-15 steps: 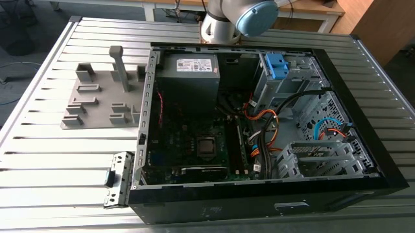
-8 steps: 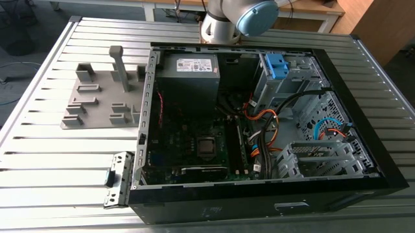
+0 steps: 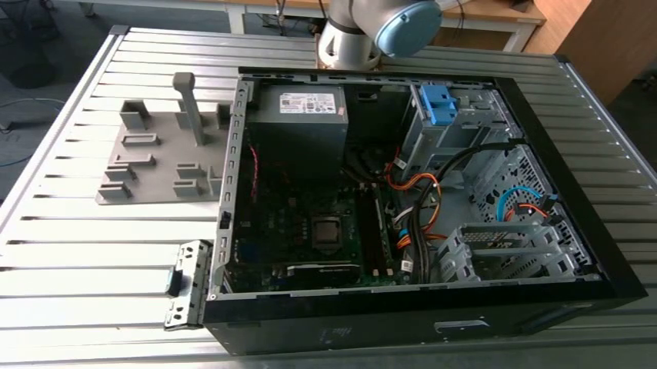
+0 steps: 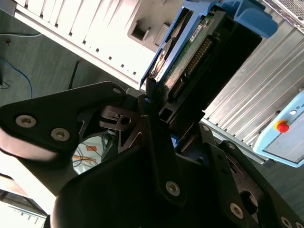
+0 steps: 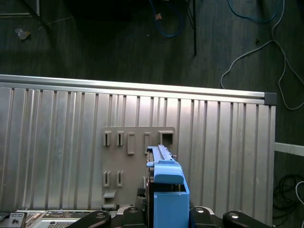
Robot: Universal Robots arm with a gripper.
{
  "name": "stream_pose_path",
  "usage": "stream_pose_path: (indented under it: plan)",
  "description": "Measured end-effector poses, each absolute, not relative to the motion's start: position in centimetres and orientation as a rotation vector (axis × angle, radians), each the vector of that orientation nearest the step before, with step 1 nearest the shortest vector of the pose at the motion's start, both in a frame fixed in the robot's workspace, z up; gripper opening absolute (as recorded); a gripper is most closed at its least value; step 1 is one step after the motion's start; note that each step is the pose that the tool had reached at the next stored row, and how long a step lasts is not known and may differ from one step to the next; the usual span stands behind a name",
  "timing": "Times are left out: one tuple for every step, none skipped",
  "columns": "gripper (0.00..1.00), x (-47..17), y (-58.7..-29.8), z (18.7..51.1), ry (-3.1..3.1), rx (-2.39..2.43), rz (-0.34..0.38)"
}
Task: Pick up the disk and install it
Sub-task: 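Pick up the disk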
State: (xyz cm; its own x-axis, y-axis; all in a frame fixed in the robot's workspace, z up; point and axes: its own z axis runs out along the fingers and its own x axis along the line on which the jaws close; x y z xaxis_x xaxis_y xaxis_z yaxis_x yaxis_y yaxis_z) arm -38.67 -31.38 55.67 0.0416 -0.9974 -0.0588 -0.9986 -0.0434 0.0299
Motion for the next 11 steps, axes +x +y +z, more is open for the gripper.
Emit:
stream_pose_path:
  plan:
    - [0.36, -38.67, -31.43, 55.67, 2.159, -2.253, 0.099]
    - [0.36, -38.67, -31.49, 55.67, 2.159, -2.253, 0.099]
    - [0.36, -38.67, -31.54, 55.66, 2.159, -2.253, 0.098]
    - [0.36, -38.67, -31.60, 55.67, 2.159, -2.253, 0.099]
    - [0.36, -38.67, -31.65, 55.67, 2.159, -2.253, 0.098]
    - [0.36, -38.67, -31.71, 55.67, 2.159, -2.253, 0.098]
    - [0.36, -38.67, -31.76, 55.67, 2.159, -2.253, 0.098]
    - [0.36, -38.67, -31.81, 55.66, 2.159, -2.253, 0.098]
    - [0.36, -38.67, -31.86, 55.67, 2.159, -2.253, 0.098]
    - [0.36, -38.67, -31.91, 55.67, 2.159, -2.253, 0.098]
    - [0.36, -38.67, -31.97, 55.67, 2.159, -2.253, 0.098]
